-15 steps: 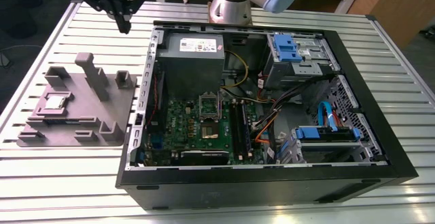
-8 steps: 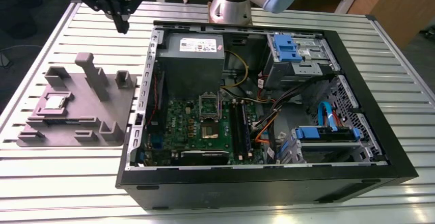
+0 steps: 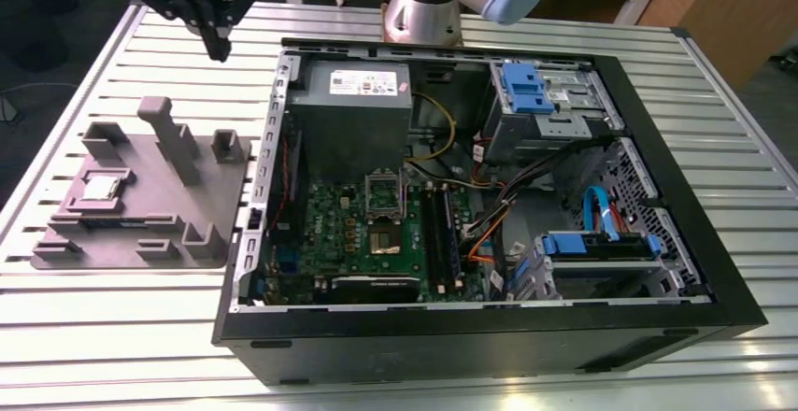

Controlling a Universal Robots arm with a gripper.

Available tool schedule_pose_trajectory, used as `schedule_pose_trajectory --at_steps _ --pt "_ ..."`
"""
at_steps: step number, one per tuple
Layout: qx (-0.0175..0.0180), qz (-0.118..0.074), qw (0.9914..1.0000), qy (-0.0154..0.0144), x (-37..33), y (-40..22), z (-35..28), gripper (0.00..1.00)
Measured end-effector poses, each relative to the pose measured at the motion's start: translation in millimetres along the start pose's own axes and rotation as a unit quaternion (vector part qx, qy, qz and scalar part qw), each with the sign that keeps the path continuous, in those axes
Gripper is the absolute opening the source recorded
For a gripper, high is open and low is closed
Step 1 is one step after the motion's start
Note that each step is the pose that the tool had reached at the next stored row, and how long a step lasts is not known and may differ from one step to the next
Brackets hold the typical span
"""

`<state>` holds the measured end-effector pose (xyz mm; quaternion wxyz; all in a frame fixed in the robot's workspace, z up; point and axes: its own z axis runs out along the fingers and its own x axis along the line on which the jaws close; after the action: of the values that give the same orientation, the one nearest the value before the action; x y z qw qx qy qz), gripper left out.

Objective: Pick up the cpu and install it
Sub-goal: 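Reach for the cpu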

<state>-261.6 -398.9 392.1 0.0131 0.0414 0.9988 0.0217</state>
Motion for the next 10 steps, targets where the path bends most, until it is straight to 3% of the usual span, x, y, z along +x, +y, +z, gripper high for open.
schedule_pose_trajectory --at_steps 10 --pt "0.0000 0.000 1.00000 0.0000 15.0 -1.2 -0.4 0.10"
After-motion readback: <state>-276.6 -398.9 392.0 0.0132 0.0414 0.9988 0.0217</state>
